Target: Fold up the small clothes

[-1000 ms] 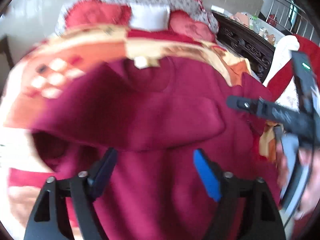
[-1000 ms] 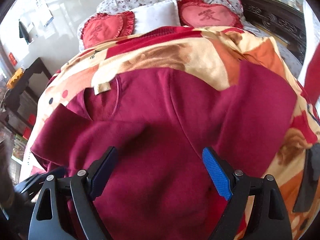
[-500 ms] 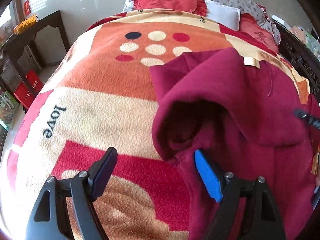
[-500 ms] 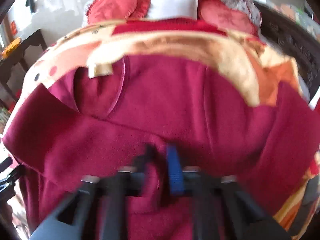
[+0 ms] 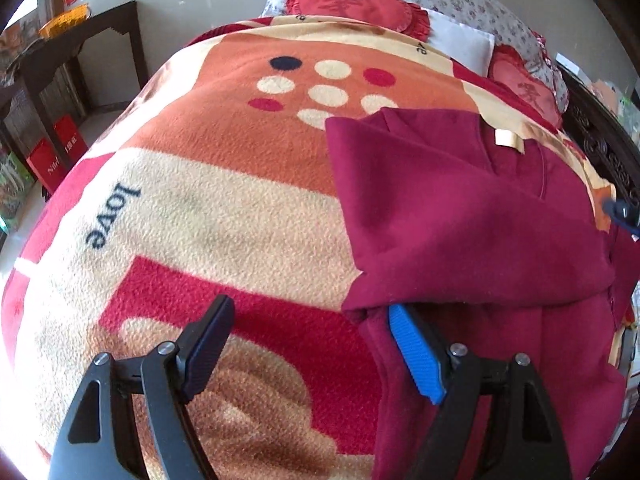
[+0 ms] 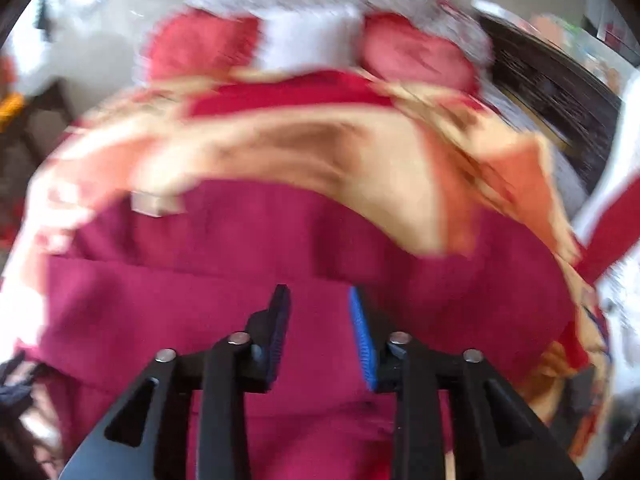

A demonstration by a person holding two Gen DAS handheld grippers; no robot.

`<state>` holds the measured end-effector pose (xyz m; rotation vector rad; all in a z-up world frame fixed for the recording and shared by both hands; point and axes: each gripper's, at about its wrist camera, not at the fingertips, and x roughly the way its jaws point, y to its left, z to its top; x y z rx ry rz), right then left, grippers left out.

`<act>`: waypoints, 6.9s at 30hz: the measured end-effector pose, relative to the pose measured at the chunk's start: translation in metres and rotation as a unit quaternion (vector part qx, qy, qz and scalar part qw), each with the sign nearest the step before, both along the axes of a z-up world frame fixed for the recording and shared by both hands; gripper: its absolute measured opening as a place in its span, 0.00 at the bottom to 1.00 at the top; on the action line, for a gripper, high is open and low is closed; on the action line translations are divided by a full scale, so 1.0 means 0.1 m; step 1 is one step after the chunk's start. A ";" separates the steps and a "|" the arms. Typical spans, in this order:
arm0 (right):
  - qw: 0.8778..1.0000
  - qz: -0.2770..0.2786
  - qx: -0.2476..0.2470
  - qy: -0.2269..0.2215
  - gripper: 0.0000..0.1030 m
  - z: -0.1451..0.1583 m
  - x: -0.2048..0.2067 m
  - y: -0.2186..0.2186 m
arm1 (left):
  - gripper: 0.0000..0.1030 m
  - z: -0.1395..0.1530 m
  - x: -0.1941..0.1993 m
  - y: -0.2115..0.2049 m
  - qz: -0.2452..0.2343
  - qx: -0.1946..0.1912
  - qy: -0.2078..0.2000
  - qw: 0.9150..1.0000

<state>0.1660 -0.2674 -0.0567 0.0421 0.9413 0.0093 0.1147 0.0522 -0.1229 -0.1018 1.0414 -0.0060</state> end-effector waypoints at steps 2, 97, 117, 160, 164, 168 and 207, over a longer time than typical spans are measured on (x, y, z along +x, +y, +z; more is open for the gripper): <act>0.995 0.089 0.037 0.005 0.29 0.02 0.09 0.43 | 0.81 -0.02 0.00 0.02 0.002 -0.005 0.001 1.000; 0.933 0.152 0.277 0.170 0.00 -0.66 0.84 1.02 | 0.88 0.69 0.05 0.02 -0.025 -0.027 -0.049 0.998; 0.986 -0.125 0.107 0.019 0.30 -0.27 -0.01 -1.40 | 0.31 0.16 0.75 -0.42 -0.058 -0.065 0.022 0.996; 0.999 0.002 0.045 0.008 0.08 -0.17 -0.27 -0.65 | 0.73 0.09 0.65 -0.63 -0.032 0.021 0.001 0.999; 0.999 0.014 0.028 0.015 0.08 -0.35 0.08 -0.41 | 0.73 0.06 0.68 -0.67 -0.037 0.027 0.002 0.999; 1.000 -0.005 0.006 0.030 0.08 -0.62 0.39 -0.39 | 0.75 0.03 0.73 -0.68 -0.036 0.027 0.004 0.999; 0.991 0.019 0.085 0.099 0.23 -0.18 -2.44 -1.02 | 0.80 0.41 -1.37 -0.44 -0.122 -0.037 0.062 0.990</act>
